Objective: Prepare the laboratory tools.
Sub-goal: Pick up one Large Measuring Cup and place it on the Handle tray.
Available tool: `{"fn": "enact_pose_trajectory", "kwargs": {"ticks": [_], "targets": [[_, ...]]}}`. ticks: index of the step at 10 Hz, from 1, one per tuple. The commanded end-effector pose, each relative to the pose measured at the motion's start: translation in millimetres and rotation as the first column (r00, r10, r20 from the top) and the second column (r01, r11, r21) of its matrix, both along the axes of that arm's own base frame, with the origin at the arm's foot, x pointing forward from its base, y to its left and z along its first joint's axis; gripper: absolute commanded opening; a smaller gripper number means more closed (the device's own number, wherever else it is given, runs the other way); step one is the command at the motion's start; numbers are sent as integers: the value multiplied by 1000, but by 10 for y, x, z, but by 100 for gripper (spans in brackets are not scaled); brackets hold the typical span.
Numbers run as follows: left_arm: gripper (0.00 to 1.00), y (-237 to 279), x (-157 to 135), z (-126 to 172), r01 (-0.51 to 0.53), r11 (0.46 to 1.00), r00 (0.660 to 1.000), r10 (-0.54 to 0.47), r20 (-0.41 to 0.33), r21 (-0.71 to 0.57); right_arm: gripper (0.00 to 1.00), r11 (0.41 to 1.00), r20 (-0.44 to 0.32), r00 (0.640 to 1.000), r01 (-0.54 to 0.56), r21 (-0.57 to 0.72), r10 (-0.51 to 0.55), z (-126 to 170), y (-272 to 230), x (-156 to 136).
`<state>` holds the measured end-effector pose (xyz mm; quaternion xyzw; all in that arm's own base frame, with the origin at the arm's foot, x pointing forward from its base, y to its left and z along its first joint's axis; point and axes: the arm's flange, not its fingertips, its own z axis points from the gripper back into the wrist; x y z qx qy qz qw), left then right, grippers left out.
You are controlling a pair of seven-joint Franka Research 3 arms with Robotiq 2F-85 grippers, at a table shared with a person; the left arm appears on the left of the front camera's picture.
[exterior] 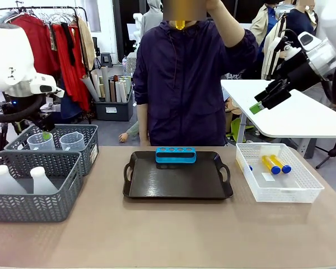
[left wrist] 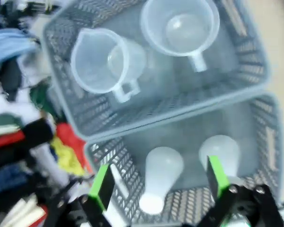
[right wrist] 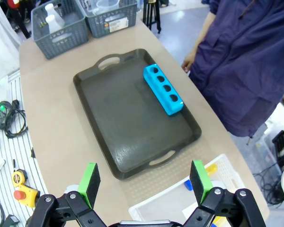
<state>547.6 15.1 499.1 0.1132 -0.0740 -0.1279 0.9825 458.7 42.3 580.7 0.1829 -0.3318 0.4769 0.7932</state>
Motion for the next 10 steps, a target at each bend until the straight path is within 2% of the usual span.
{"fn": "enact_pose_trajectory", "kwargs": {"ticks": [1,2,3,4,6,10], "targets": [[100,76,365,-41,-102,995,992,101,-71,-13,100,1000,4,1000,-6,13,6,8,5,2],[100,211,499,-180,-148,987,984,140,-108,-64,100,1000,4,1000,-6,13,6,8,5,2],[100,359,607,-262,-146,982,984,132,-116,-117,100,1000,4,1000,-6,13,6,8,5,2],[100,469,700,-357,-181,975,978,165,-126,-128,100,1000,4,1000,-6,13,6,8,5,2],[100,724,854,-564,-188,969,979,172,-111,-161,100,1000,4,1000,-6,13,6,8,5,2],[100,859,908,-777,-119,965,993,111,-46,-234,100,1000,4,1000,-6,13,6,8,5,2]]}}
